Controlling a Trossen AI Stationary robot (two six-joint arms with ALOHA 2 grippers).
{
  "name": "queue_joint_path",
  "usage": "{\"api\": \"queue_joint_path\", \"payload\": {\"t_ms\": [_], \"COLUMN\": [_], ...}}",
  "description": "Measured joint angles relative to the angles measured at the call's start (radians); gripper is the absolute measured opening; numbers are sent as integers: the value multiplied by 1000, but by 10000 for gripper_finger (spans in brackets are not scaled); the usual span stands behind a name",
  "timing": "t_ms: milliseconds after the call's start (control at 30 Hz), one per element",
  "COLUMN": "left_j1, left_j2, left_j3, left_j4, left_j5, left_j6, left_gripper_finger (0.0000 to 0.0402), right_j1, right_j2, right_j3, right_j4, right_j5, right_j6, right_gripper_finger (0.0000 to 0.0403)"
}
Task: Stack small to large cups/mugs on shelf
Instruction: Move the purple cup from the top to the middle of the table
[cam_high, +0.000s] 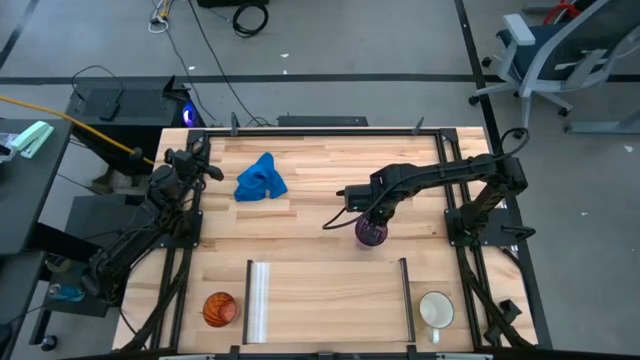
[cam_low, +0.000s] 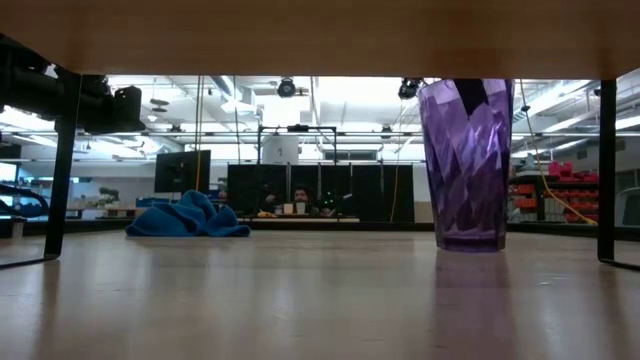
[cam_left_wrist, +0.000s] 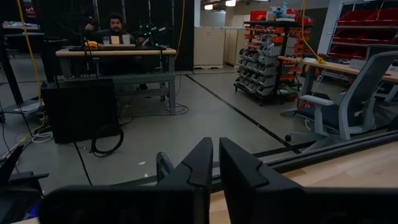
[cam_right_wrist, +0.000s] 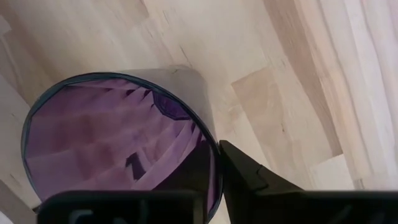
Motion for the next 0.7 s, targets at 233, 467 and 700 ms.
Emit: {"api": "queue_joint_path", "payload": {"t_ms": [233, 467, 700], "left_j1": [0, 0, 0], "left_j2": [0, 0, 0], "left_j3": [0, 0, 0], "left_j4": [0, -1, -1], "left_j5": [0, 0, 0], "left_j6": [0, 0, 0], "left_gripper_finger": [34, 38, 37], "right_j1": [0, 0, 0], "right_j2": [0, 0, 0], "right_j3": [0, 0, 0], "right_j4": [0, 1, 1], "right_j5": [0, 0, 0], "right_j6": [1, 0, -1], "right_gripper_finger": [67, 71, 71]}}
